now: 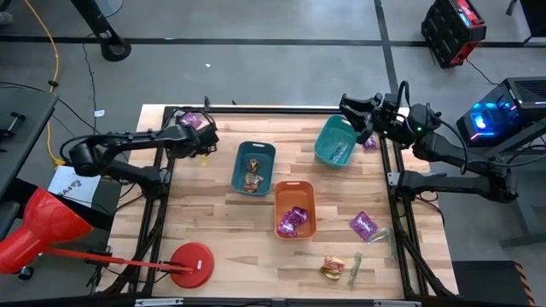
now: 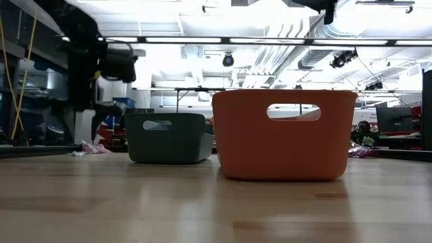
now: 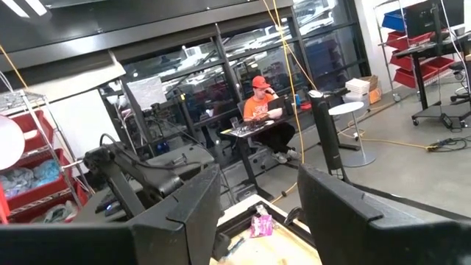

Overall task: Sort candy
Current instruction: Put the green gummy into the green bin

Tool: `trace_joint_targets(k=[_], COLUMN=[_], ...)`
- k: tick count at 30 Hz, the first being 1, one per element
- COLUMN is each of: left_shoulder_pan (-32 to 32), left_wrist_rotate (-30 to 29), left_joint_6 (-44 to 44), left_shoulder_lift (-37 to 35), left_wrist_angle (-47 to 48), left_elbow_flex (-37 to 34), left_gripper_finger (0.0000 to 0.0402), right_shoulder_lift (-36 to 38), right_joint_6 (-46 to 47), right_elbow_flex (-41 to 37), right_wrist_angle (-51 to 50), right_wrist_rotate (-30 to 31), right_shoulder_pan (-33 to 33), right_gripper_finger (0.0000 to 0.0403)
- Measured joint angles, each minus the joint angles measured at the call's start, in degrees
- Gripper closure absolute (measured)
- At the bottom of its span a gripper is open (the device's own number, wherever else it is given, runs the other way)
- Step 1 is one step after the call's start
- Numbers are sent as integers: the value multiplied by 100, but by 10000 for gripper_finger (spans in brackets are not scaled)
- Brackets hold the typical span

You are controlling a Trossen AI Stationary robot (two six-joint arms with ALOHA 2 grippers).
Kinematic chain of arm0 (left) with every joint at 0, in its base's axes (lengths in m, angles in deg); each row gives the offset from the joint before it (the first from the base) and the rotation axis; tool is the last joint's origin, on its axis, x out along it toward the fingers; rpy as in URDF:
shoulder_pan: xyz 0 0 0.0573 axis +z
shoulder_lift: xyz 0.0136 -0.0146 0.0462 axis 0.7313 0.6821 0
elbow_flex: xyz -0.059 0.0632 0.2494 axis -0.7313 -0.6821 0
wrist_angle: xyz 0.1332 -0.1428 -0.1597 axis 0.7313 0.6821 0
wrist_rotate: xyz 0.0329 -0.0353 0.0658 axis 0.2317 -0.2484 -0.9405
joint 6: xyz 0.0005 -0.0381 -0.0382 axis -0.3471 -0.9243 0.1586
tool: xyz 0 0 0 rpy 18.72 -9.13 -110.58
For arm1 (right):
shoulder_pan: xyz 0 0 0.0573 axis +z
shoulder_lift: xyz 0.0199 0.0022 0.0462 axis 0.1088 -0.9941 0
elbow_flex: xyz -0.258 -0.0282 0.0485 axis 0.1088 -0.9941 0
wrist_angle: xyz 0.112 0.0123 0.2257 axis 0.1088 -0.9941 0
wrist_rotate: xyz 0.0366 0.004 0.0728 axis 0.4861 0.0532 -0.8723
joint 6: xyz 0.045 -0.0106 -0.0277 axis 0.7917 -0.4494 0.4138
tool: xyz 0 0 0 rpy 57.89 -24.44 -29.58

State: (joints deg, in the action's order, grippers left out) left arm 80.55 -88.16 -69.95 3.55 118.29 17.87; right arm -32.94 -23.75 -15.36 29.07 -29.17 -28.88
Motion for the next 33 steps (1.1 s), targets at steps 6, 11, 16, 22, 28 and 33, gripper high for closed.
trace_joint_targets(k=[6, 11, 16, 22, 28, 33], left_shoulder_pan=[602, 886, 787, 558, 254, -238], left_wrist_rotate=[-245, -91, 225, 822, 1032, 1208], left_joint_6=[-269, -92, 205, 491, 1794, 2693], left_shoulder_lift=[294, 653, 762, 41, -955, -592], left_wrist_angle=[-869, -1365, -1545, -1562, -4387, -5987], left_elbow_flex=[-434, -592, -588, -481, -139, 536], left_gripper_finger=[190, 199, 329, 382, 397, 399], right_shoulder_lift=[-2, -2, -2, -2, -2, -2], right_joint_6=[79, 196, 196, 196, 159, 150], right_elbow_flex=[0, 0, 0, 0, 0, 0], right_wrist_angle=[-4, -31, -35, -84, -110, -114], right_wrist_rotate=[-1, 0, -2, -2, -2, -2], right_shoulder_pan=[0, 0, 0, 0, 0, 0], right_gripper_finger=[226, 226, 226, 226, 226, 226])
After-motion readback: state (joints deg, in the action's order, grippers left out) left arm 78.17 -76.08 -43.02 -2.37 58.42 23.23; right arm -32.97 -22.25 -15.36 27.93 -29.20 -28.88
